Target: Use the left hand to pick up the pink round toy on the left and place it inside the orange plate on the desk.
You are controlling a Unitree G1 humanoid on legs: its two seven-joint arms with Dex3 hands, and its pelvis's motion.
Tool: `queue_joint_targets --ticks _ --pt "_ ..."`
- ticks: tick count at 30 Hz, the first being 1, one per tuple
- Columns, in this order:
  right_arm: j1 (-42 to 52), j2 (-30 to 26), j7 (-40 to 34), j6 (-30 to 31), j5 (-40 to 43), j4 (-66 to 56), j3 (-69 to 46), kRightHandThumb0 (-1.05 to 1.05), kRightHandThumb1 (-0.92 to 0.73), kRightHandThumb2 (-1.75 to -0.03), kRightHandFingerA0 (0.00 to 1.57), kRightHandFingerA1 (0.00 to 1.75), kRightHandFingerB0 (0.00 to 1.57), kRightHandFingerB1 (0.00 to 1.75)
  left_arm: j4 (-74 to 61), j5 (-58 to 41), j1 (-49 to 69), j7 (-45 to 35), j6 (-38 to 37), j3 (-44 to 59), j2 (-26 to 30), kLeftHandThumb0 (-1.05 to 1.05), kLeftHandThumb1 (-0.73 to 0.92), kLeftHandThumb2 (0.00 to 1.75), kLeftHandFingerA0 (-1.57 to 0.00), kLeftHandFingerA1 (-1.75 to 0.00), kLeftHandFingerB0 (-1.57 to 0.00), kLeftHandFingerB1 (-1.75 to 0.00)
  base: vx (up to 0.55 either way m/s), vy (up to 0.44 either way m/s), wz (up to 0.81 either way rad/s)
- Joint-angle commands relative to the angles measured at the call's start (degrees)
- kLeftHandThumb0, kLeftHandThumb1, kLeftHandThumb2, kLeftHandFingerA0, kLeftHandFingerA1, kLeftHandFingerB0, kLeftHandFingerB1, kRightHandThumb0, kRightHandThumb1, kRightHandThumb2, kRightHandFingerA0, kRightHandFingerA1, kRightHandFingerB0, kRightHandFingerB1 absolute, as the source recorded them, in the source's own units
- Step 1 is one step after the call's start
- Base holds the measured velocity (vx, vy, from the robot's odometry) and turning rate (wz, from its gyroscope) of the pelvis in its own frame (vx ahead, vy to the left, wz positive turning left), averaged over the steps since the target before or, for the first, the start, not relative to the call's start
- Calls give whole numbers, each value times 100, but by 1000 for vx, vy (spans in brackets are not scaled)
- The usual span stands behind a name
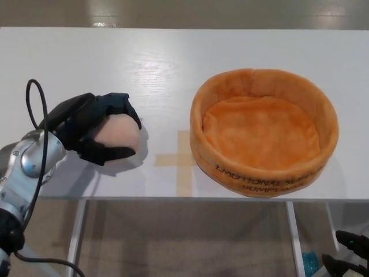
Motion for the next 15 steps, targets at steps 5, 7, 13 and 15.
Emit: queue_joint_targets --ticks 5,7,13,15 --pt "3 14 -50 106 -124 37 60 -29 -58 -57 52 41 48 42 -357 -156 -643 26 -149 369 49 -26 82 63 -65 -163 -61 -127 0 0 0" --pt "21 17 -50 92 -136 36 79 -28 -59 -58 51 41 47 42 -367 -180 -745 -2 -184 425 23 -29 82 64 -66 -159 -65 -116 0 0 0" --pt "136 79 -18 88 -98 47 58 -26 -58 -57 53 40 48 42 -597 -158 -1444 -146 -100 422 -263 -34 77 66 -73 -157 -65 -112 0 0 0" --pt "148 96 -35 113 -94 44 45 -26 -58 -57 53 40 48 42 -614 -115 -1569 -193 -32 367 -354 -34 77 66 -73 -157 -65 -112 0 0 0"
